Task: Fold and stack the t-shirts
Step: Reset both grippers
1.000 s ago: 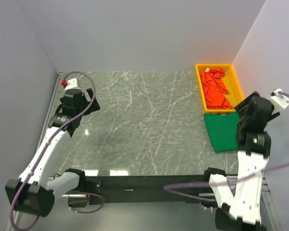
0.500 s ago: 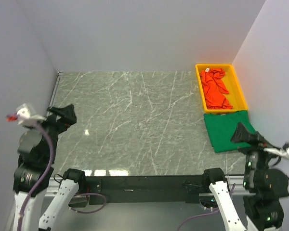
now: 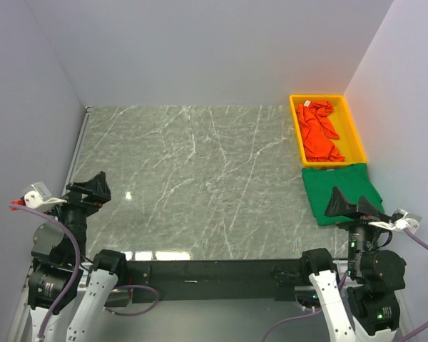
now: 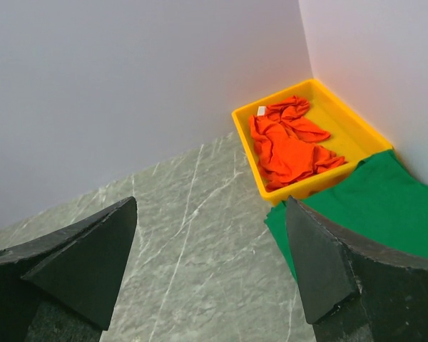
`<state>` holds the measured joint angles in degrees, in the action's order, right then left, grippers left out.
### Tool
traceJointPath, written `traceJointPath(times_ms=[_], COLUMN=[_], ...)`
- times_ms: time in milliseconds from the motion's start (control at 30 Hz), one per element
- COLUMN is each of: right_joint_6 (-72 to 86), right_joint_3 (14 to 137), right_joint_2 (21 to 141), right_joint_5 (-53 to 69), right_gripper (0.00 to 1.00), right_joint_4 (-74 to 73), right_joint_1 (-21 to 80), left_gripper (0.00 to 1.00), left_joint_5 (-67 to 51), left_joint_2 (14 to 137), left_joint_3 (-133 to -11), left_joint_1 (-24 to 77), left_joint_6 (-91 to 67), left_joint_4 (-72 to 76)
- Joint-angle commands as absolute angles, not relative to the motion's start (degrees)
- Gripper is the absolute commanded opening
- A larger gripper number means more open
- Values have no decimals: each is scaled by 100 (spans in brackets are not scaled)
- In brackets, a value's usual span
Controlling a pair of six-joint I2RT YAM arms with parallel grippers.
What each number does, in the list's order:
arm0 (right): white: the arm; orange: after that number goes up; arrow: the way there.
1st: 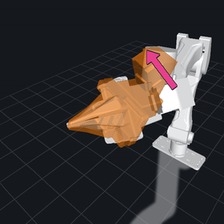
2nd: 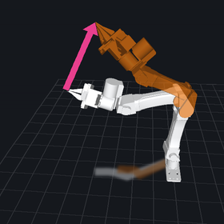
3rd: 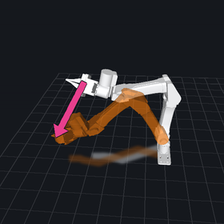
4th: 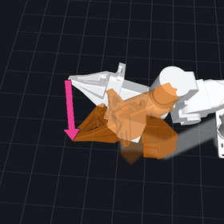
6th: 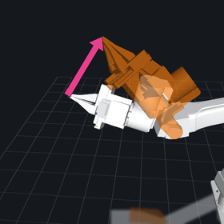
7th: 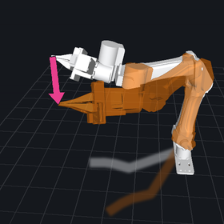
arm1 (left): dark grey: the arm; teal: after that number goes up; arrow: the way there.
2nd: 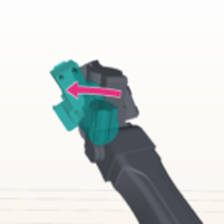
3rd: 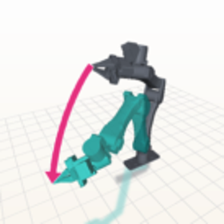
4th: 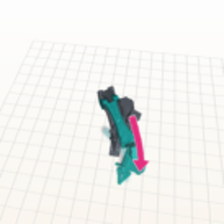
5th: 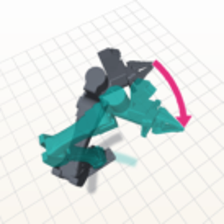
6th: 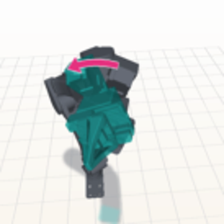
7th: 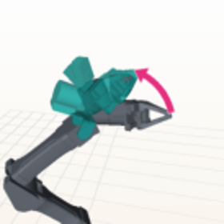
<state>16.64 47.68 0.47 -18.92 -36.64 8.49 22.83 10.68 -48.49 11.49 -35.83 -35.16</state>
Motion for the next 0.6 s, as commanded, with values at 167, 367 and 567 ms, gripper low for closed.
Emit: traceJointPath(times_ms=[167,367,567], right_joint_6=[1538,1573,1600], right_joint_3=[4606,4553,4491], right_joint_2=[-369,-334,-325], right_joint_5=[-1740,-1723,-1705], right_gripper=[91,92,92], right_joint_4=[-3208,-3217,-3147], right_joint_1=[905,896,896], left_gripper=[99,99,99], left_joint_5=[2329,2207,2110], left_joint_2=[932,835,817], left_joint_3=[-4588,-4377,-4245], left_joint_1=[1134,1134,1134], left_joint_6=[-3542,-3551,-3525], left_joint_4=[-3068,-2980,-2909])
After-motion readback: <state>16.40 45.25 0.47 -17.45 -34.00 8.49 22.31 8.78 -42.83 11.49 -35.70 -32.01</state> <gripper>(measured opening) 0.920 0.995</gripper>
